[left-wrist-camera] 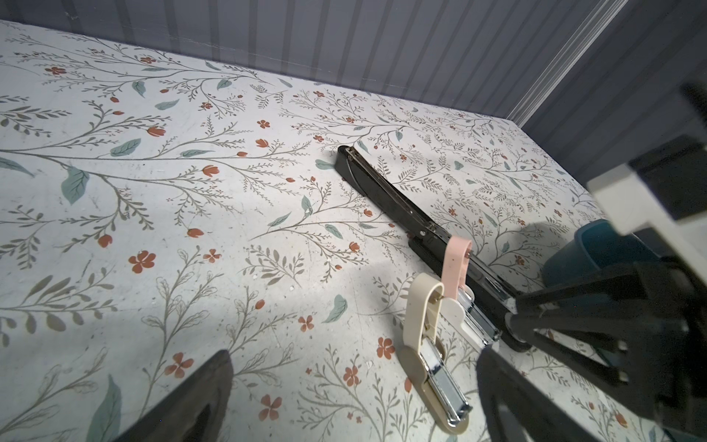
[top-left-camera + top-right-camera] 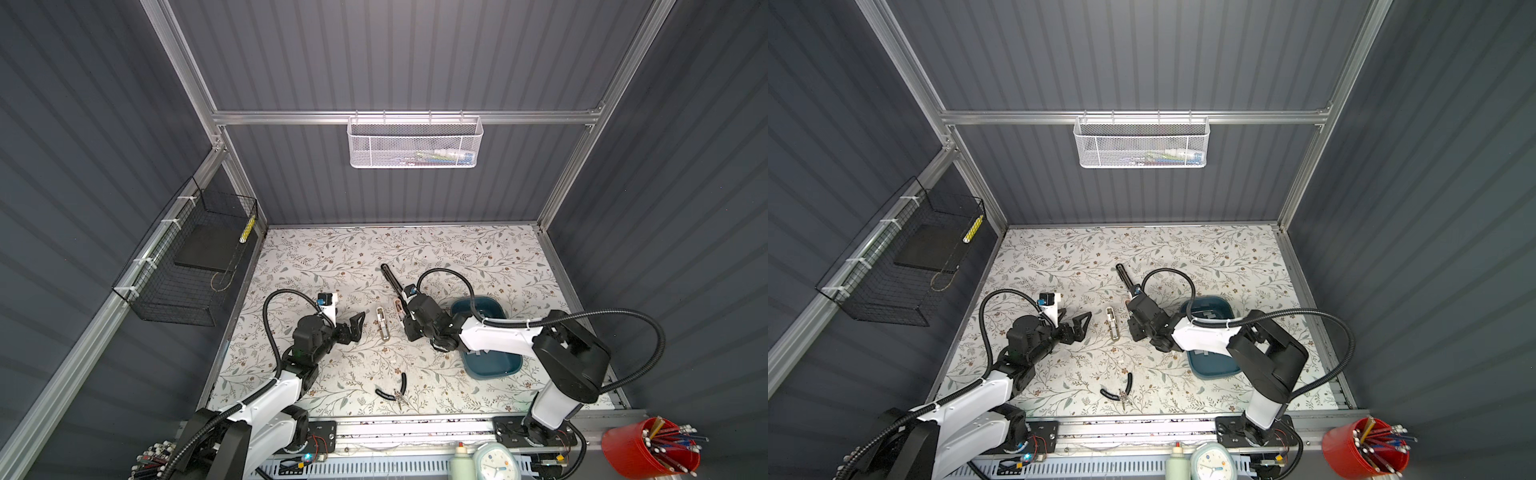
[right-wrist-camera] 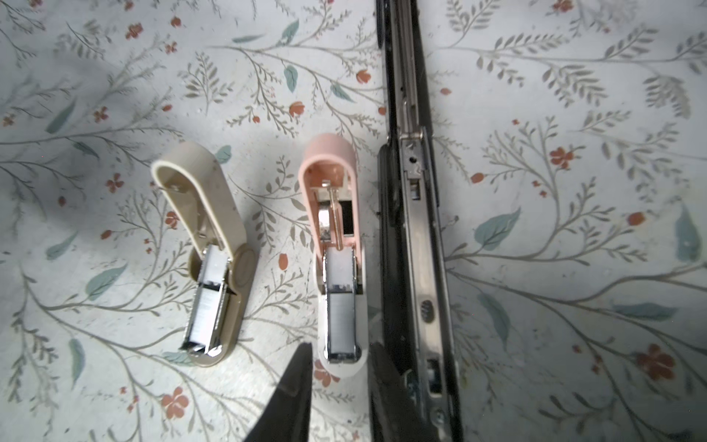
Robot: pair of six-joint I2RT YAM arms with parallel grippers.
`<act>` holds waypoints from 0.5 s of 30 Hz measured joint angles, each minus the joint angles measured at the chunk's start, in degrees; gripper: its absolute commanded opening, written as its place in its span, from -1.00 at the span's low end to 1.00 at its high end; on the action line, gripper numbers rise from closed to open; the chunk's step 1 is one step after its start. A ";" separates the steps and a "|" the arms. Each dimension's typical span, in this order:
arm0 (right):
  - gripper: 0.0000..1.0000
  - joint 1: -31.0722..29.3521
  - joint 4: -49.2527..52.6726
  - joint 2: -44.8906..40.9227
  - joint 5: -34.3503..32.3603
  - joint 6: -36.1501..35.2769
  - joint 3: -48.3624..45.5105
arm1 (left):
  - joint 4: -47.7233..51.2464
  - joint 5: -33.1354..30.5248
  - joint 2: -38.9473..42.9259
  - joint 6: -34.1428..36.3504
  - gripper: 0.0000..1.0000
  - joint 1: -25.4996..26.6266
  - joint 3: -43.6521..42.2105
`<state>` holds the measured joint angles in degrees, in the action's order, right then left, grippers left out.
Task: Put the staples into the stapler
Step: 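Release the strip and move the right gripper back into the teal tray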
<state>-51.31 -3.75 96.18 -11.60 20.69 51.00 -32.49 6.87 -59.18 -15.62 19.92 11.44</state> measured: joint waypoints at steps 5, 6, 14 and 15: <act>-0.37 -0.02 1.53 -6.95 0.00 0.39 -1.49 | -0.11 0.00 0.02 0.00 0.98 0.00 0.00; -0.36 -0.02 1.95 -8.68 -0.04 0.55 -1.88 | -0.17 0.00 0.02 0.00 0.99 0.00 0.00; -0.19 -0.11 6.69 -23.34 -3.61 2.23 -5.16 | -0.20 0.00 0.02 0.00 0.98 0.00 0.00; -0.17 -0.11 7.91 -25.16 -4.66 2.62 -5.25 | -0.20 0.00 0.02 0.00 0.99 0.00 0.00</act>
<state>-51.42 4.16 71.02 -16.25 23.31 45.76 -32.69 6.87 -59.16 -15.62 19.92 11.44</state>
